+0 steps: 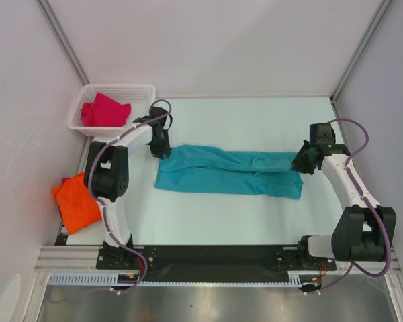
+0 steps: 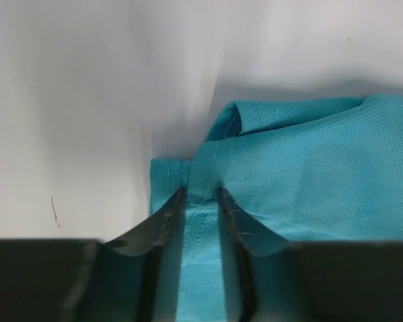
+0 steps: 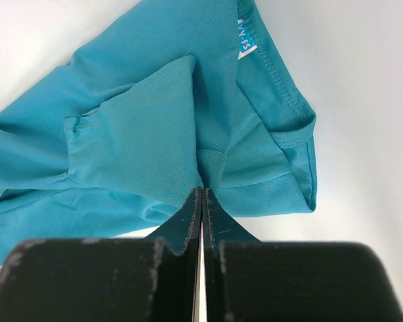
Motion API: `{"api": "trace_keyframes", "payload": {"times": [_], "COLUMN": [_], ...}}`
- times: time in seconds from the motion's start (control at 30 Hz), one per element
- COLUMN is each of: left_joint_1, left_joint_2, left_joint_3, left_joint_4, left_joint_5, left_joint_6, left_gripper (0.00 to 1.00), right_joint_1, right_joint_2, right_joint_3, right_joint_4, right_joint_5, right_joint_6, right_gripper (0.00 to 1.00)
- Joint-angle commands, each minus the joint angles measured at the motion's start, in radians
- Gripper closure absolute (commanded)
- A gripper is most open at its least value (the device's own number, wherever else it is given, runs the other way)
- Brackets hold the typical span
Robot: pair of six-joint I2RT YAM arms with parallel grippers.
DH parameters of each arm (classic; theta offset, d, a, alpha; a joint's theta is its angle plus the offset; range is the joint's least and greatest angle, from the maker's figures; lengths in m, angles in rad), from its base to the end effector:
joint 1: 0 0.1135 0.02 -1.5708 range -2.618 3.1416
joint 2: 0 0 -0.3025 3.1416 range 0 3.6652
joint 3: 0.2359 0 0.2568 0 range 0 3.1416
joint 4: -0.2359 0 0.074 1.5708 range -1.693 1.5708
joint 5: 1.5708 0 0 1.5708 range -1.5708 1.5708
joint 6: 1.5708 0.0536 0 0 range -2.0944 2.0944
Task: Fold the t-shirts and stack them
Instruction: Fold the other side of the tshirt into a rectangle
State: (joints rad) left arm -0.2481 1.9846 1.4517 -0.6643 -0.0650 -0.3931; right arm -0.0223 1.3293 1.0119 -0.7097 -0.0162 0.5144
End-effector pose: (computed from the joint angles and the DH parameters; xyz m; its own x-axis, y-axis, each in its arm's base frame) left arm 0.4213 -0.1031 0.1966 -0.9187 -0.1616 -0.3603 -0.1406 0.9865 -0.0839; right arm 0.2696 -0.0051 0.2771 -0.7380 0.5085 -0.4435 0.4331 0.8610 0.2666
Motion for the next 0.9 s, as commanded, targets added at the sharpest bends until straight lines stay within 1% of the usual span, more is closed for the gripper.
{"api": "trace_keyframes", "payload": {"times": [0.0, 0.03, 0.07, 0.37, 0.67, 0.87], "left_joint_1": [0.006, 0.006, 0.007, 0.004, -0.003, -0.022], "left_joint_2": [0.006, 0.002, -0.001, -0.112, -0.256, -0.403], "left_joint_3": [-0.014, -0.014, -0.016, -0.028, -0.057, -0.175], "left_joint_4": [0.04, 0.04, 0.042, 0.011, -0.027, -0.031], "left_joint_5": [0.039, 0.039, 0.039, 0.019, 0.011, 0.034], "left_joint_6": [-0.023, -0.026, -0.024, -0.02, 0.0, 0.014], "left_gripper": [0.8, 0.91, 1.0, 1.0, 1.0, 1.0], "right_joint_1": [0.004, 0.004, 0.004, 0.01, 0.013, 0.013], "right_joint_2": [-0.024, -0.024, -0.024, -0.028, -0.047, -0.082], "right_joint_3": [0.019, 0.02, 0.019, 0.011, -0.001, 0.001], "right_joint_4": [-0.013, -0.013, -0.014, -0.01, -0.014, -0.053], "right_joint_5": [-0.002, -0.001, -0.002, -0.002, 0.001, 0.015], "right_joint_6": [-0.017, -0.017, -0.017, -0.013, -0.01, -0.013], "right_gripper": [1.0, 1.0, 1.0, 1.0, 1.0, 1.0]}}
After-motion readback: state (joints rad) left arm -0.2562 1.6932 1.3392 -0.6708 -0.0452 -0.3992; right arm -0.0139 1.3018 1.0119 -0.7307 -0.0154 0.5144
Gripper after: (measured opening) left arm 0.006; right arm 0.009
